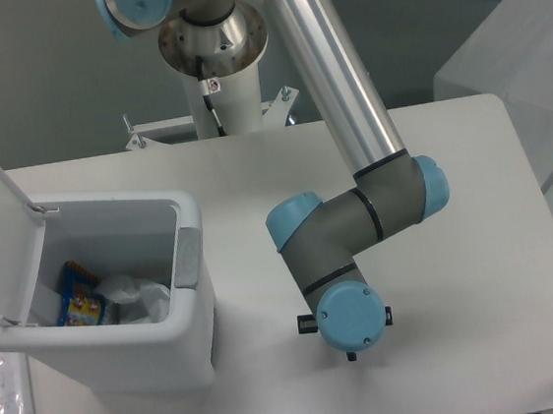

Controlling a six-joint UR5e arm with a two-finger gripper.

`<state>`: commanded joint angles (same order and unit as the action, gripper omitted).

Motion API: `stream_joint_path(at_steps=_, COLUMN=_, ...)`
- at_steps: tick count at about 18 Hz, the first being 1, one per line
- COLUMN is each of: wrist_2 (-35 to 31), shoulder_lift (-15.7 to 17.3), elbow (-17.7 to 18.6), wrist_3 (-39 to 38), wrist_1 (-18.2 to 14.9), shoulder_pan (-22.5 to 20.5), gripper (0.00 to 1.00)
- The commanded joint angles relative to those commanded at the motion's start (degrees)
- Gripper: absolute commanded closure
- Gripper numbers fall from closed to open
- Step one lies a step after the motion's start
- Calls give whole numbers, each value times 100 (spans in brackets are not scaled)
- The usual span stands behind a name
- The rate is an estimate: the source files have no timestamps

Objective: Place the trash in the trash can
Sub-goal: 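Grasp the clear water bottle by its cap end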

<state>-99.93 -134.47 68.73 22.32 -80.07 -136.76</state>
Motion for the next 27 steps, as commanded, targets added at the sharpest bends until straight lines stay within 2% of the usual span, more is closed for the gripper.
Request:
stream_joint_path(at_steps=2, wrist_2=0, shoulder_lift=9, elbow=0, wrist_3=0, wrist_1=17, shoulder_pan=0, gripper=80)
stream_joint_path(at_steps=4, wrist_2=-9, shoulder_lift=18, elbow=0, wrist_3=0, wrist_1=18, shoulder_pan=0, gripper=87)
stream_joint_path(at_steps=8, wrist_2=-9, shoulder_lift=44, elbow=-9, wrist_3=0, wrist_1=26, shoulder_pan=0, gripper=90)
stream_joint_path(at_steps=11, wrist_2=61, shoulder_lift=280, elbow=-18, wrist_3=53, wrist_1=26, shoulder_pan=0, gripper=91)
stream_joint_path(at_steps=12, wrist_2=122, shoulder_lift=368, elbow=-70, wrist_3=70, wrist_1=26, shoulder_pan=-26, gripper=94)
stream_joint_path(at_steps=14, wrist_2=307, shoulder_lift=605, elbow=-140, wrist_3=96, wrist_1=35, shoulder_pan=-96, gripper=95)
stream_joint_path(at_steps=17, wrist_2=763, shoulder_lift=791, elbow=-482, wrist_3=114, wrist_1=70, shoulder_pan=-237, gripper=95)
stream_joint_path(at_steps=19, wrist_2=1106, shoulder_lift=887, elbow=-702, wrist_3=114, wrist_1=236, shoulder_pan=-333, gripper=95)
stream_joint_path(at_steps=21, wrist_2=1553, shoulder_lift=1019, elbow=-782, wrist_3=167, wrist_1=561, shoulder_pan=-457, gripper=94)
stream_joint_path(at_steps=24, wrist_2=2160, shoulder_lift=1239, elbow=-791, wrist_3=184, wrist_1=1001, shoulder_pan=-641, gripper=94)
stream_joint_path(at_steps=27, wrist_2=2635, shoulder_lift=1485, elbow=-800, wrist_3=202, wrist_1=1195, shoulder_pan=-738, gripper=94)
